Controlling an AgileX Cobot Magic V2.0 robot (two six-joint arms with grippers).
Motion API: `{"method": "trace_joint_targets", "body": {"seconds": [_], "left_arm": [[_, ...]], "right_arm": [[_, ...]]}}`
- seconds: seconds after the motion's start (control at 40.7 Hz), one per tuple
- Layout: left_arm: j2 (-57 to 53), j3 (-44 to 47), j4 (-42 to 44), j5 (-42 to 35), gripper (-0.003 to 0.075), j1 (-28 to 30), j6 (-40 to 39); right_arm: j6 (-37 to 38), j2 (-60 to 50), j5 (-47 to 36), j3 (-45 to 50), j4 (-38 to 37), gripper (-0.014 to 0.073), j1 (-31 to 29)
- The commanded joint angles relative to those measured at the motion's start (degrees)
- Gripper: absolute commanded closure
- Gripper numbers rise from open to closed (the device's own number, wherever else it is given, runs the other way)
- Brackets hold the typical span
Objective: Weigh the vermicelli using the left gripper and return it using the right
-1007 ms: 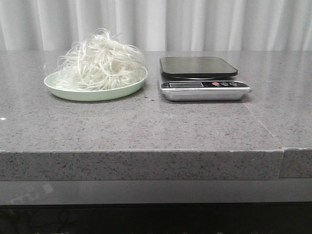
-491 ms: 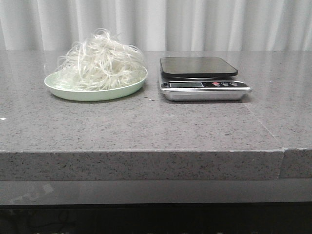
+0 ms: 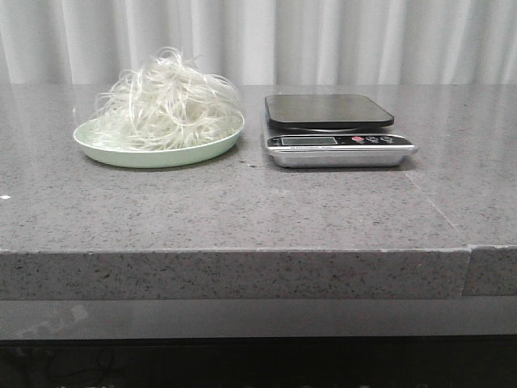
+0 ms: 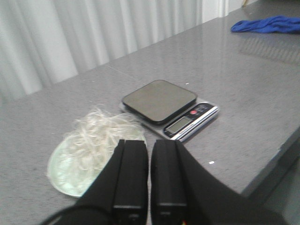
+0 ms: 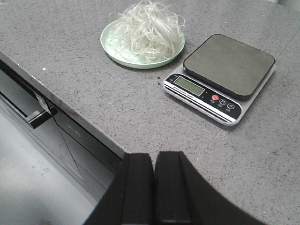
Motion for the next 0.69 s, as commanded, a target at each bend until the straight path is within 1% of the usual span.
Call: {"method": "trace_joint_targets", "body": {"seconds": [0.0,0.098,0.147,0.246,0.344,0.516,0.663], "left_arm": [[-0.73,0.65,4.45,-6.8,0.0574,2.11,-0.1],[-3.05,5.16,4.36,-9.22,0.0574,7.77,-0.1],[-4.98,8.52,3.92,-10.59,0.0574,11.63,-0.1],[-10.28,16.22,3.31,-15.6,0.0574,18.59,-0.1],[-16.37,23.78,2.64,-21.2,0.0574,24.07,-0.1],[-27.4,34.97,-2.69,-24.6,0.0574,30.99,-0.1],[-31.94,40.27,-6.58,-26.95,0.0574,33.97,-0.1]], "right_arm": [[-0.35,0.26,-3.44,-1.36,-0.23,0.0434,-0.34],[-0.35,0.26,-3.44,-1.36,-0.23,0.0434,-0.34],[-0.35,0.26,-3.44,-1.36,-0.23,0.0434,-0.34],[-0.35,0.26,-3.44,-1.36,-0.23,0.0434,-0.34],[-0.35,0.26,-3.44,-1.36,-0.23,0.0434,-0.34],[-0.35,0.26,-3.44,-1.36,-0.23,0.0434,-0.34],[-0.35,0.26,-3.44,-1.36,-0.23,0.0434,-0.34]]}}
